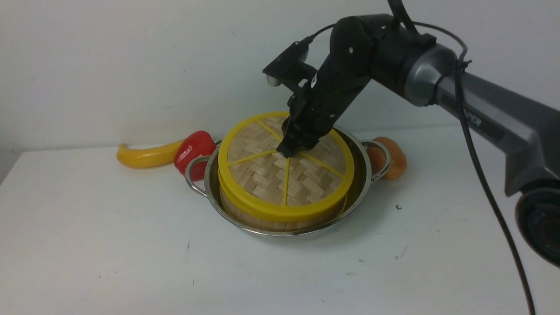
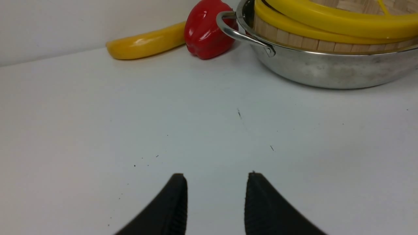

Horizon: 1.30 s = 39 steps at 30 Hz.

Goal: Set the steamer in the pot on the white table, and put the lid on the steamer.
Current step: 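Place the bamboo steamer lid onto the steamer basket in the pot with the right gripper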

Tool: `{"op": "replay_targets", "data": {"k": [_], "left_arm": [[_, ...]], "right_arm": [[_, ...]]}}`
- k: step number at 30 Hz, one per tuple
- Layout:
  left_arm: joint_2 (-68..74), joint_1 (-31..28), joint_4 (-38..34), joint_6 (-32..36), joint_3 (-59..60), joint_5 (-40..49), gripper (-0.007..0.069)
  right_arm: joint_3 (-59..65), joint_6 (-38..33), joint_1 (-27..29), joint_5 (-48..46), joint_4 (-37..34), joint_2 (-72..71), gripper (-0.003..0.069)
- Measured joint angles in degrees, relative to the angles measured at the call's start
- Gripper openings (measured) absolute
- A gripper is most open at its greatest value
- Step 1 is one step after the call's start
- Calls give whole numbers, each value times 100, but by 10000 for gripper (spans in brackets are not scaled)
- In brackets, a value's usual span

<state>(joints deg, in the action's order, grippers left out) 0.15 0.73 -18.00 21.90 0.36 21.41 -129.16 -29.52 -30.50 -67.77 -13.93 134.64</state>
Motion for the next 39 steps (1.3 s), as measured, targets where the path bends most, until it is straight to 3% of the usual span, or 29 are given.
{"op": "replay_targets", "data": {"k": [26, 30, 34, 39], "left_arm": [[0, 0, 0, 0, 0, 0, 241], [0, 0, 0, 0, 0, 0, 241], [0, 0, 0, 0, 0, 0, 241], [0, 0, 0, 0, 0, 0, 241]], "right_arm": [[0, -640, 0, 55, -118, 38, 148], [0, -663, 0, 238, -137, 38, 221], [0, -663, 0, 502, -157, 38, 345], [0, -599, 0, 505, -222, 38, 381]]}}
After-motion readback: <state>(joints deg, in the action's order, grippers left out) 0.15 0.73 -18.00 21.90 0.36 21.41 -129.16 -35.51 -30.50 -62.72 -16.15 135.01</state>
